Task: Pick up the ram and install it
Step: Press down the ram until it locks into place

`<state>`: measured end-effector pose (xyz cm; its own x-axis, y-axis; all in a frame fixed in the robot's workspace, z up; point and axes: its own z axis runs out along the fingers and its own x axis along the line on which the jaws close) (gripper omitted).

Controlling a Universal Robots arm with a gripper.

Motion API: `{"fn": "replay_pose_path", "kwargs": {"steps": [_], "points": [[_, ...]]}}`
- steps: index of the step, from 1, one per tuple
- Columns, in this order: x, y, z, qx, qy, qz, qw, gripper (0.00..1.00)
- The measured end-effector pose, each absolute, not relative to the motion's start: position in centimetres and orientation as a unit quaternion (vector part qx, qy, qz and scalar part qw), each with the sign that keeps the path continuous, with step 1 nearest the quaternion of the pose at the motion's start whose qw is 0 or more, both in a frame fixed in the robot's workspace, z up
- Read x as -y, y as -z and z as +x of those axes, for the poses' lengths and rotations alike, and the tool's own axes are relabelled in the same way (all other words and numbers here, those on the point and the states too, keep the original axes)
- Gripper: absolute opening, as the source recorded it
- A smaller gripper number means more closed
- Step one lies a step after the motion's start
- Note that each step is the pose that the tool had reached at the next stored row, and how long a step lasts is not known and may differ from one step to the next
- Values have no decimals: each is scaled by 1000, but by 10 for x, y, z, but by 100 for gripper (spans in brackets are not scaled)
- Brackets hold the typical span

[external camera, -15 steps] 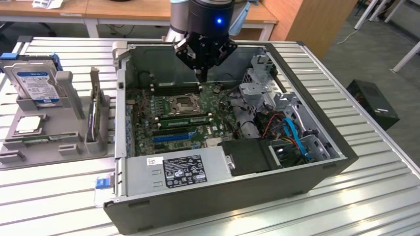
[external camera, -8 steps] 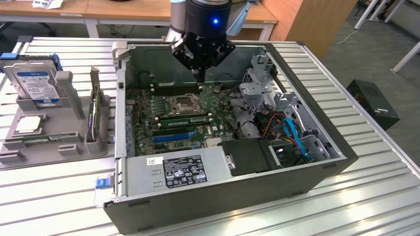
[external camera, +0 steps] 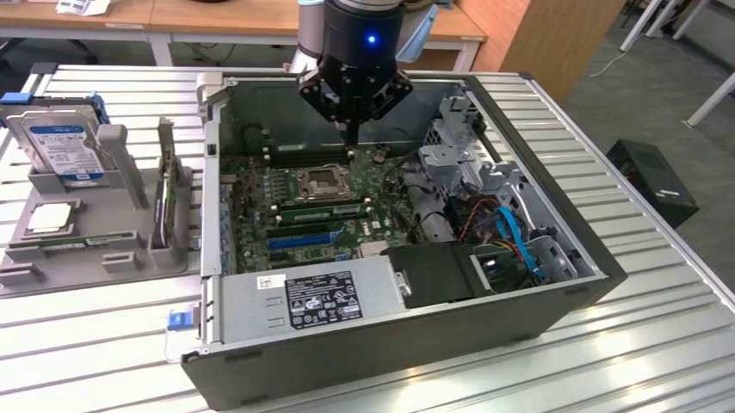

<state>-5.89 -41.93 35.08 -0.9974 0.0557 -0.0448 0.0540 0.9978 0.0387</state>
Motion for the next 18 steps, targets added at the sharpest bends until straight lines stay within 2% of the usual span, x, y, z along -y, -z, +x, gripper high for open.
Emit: {"fn": "replay_pose_path", "kwargs": {"steps": [9, 18], "points": [[419, -350, -59, -999, -19, 35, 23, 11], [419, -350, -56, -999, -18, 35, 9, 11]]}}
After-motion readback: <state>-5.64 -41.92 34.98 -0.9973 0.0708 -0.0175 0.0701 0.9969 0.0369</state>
